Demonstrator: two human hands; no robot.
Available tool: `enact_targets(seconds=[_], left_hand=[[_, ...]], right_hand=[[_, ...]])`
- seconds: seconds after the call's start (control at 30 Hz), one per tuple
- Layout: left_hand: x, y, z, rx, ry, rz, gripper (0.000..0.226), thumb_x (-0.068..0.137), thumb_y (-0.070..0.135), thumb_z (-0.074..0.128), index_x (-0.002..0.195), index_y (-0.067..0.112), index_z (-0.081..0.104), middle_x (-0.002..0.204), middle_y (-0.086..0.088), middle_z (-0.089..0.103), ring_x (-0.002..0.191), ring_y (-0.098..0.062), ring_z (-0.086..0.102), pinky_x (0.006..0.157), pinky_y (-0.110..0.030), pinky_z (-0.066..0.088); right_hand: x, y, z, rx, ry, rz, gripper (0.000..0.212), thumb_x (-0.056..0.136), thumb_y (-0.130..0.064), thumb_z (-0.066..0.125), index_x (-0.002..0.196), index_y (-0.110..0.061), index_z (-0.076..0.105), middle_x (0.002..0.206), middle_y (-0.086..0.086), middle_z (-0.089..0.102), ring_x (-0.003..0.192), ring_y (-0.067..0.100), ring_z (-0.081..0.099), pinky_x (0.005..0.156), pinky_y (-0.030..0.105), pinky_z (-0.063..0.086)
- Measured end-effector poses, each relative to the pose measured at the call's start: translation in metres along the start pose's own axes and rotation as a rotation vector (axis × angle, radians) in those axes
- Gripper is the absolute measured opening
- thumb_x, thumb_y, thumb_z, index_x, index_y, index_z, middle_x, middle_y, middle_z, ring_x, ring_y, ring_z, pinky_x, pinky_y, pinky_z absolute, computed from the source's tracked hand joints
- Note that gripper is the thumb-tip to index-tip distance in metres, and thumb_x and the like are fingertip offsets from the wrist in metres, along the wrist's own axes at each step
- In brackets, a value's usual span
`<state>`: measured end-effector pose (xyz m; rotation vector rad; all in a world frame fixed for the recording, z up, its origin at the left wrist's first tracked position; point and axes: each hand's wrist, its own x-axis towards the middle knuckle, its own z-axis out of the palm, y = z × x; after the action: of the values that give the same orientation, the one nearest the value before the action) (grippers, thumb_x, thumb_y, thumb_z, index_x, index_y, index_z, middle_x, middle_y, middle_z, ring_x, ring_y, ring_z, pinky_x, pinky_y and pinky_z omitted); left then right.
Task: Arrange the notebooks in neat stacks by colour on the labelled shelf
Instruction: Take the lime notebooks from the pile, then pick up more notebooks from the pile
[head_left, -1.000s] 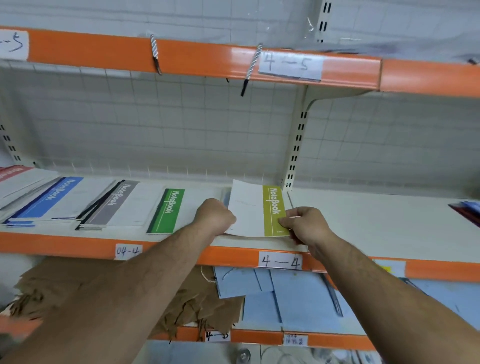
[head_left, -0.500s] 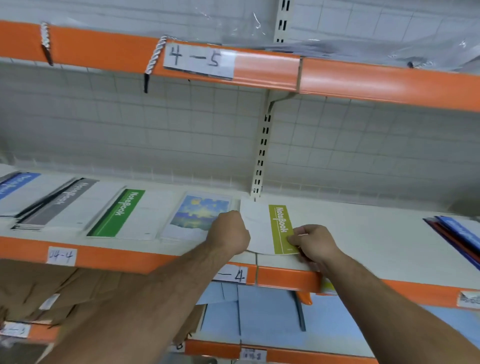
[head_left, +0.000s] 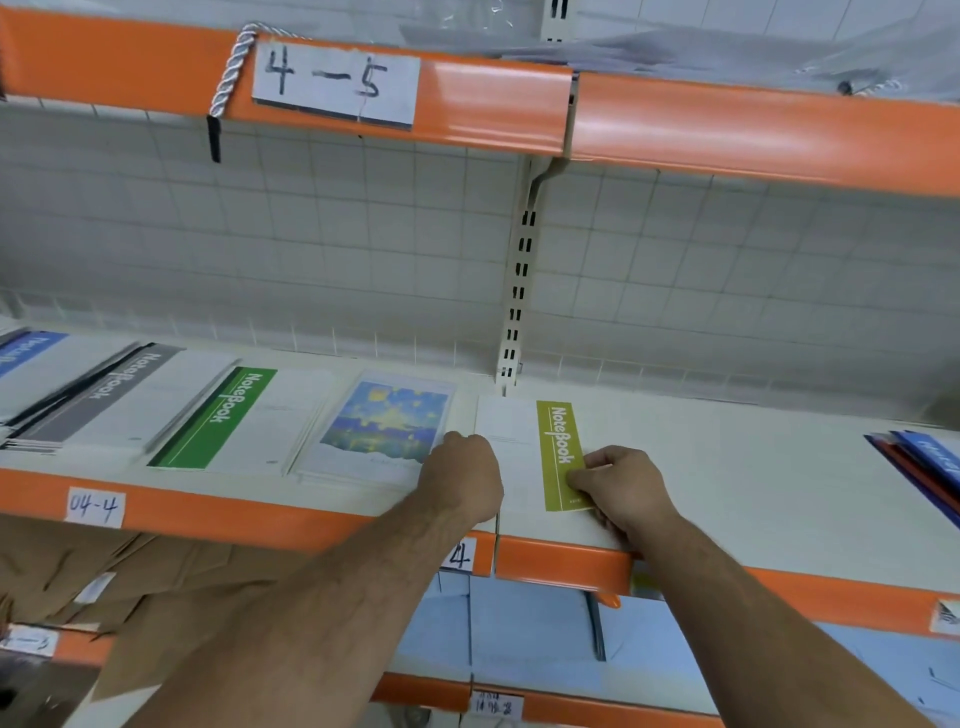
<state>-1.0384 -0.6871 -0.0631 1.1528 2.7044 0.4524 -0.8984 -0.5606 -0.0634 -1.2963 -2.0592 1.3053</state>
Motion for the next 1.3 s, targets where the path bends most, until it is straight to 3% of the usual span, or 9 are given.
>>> enact_targets(seconds=[0.2,0.37,0.5,0.57,0.67,0.83,1.0,1.13,1.3], left_hand=[[0.003,0.001,0.001,0.007,-0.044,-0.020,0.022,0.092,0.010,0.056,0.114,0.004,0.059,0.124,-0.016,0.053,0.116,-0.025,0.054,0.086,-0.031,0.047],[0.006,0.002,0.000,0.010,-0.050,-0.021,0.024,0.094,0.012,0.055,0.116,0.004,0.058,0.126,-0.016,0.052,0.116,-0.025,0.054,0.082,-0.029,0.045],[0.008,0.001,0.000,0.059,-0.099,0.038,0.046,0.093,0.009,0.050,0.138,0.008,0.047,0.137,-0.013,0.049,0.124,-0.025,0.049,0.090,-0.030,0.045],[0.005,0.002,-0.003,0.126,-0.133,0.068,0.042,0.091,0.005,0.050,0.133,0.007,0.052,0.134,-0.013,0.050,0.124,-0.024,0.048,0.097,-0.031,0.047],[-0.001,0.004,-0.009,0.223,-0.171,0.138,0.032,0.091,0.003,0.048,0.121,0.002,0.057,0.128,-0.015,0.053,0.119,-0.025,0.050,0.094,-0.032,0.049],[-0.013,0.001,-0.020,0.227,-0.170,0.188,0.029,0.091,0.005,0.050,0.118,0.002,0.059,0.126,-0.018,0.054,0.115,-0.027,0.055,0.089,-0.031,0.050],[-0.021,-0.007,-0.035,0.169,-0.023,0.302,0.028,0.095,0.021,0.052,0.120,0.008,0.058,0.124,-0.015,0.048,0.115,-0.031,0.054,0.085,-0.034,0.045],[-0.029,0.001,-0.045,0.141,0.017,0.421,0.041,0.101,0.039,0.045,0.132,0.014,0.054,0.135,-0.011,0.045,0.125,-0.030,0.043,0.099,-0.041,0.040],[-0.048,0.027,-0.030,0.131,-0.041,0.653,0.058,0.099,0.054,0.039,0.147,0.023,0.041,0.153,-0.007,0.037,0.140,-0.028,0.031,0.113,-0.044,0.027]], right_hand=[[0.007,0.004,0.000,-0.056,0.013,0.036,0.033,0.068,-0.016,0.079,0.094,-0.019,0.058,0.086,0.008,0.069,0.059,0.018,0.056,0.053,0.028,0.043],[0.007,0.003,-0.001,-0.032,-0.011,0.043,0.025,0.073,-0.009,0.077,0.094,-0.016,0.066,0.071,0.004,0.066,0.046,0.011,0.051,0.049,0.025,0.042],[0.002,0.001,-0.003,-0.012,-0.026,0.055,0.027,0.076,-0.004,0.077,0.097,-0.015,0.064,0.057,0.005,0.060,0.031,0.010,0.044,0.037,0.019,0.036],[-0.003,0.000,-0.004,-0.036,-0.027,0.062,0.028,0.076,-0.003,0.077,0.097,-0.014,0.063,0.057,0.005,0.059,0.032,0.010,0.044,0.036,0.020,0.037],[-0.011,-0.005,-0.003,-0.094,-0.034,0.083,0.027,0.075,0.000,0.075,0.096,-0.010,0.061,0.064,0.008,0.059,0.035,0.013,0.046,0.037,0.022,0.038],[-0.026,-0.017,0.002,-0.283,-0.026,0.089,0.039,0.073,-0.010,0.076,0.109,-0.012,0.061,0.093,0.008,0.066,0.072,0.021,0.062,0.060,0.026,0.047],[-0.056,-0.033,-0.008,-0.442,0.160,0.009,0.044,0.084,-0.028,0.071,0.124,-0.015,0.060,0.120,0.003,0.064,0.104,0.020,0.060,0.085,0.029,0.048],[-0.091,-0.033,-0.023,-0.447,0.252,0.005,0.044,0.088,-0.029,0.068,0.130,-0.015,0.062,0.125,0.002,0.065,0.110,0.021,0.061,0.092,0.028,0.047],[-0.141,-0.013,-0.039,-0.552,0.314,0.034,0.060,0.088,-0.043,0.067,0.141,-0.019,0.055,0.147,0.003,0.050,0.119,0.021,0.059,0.098,0.028,0.045]])
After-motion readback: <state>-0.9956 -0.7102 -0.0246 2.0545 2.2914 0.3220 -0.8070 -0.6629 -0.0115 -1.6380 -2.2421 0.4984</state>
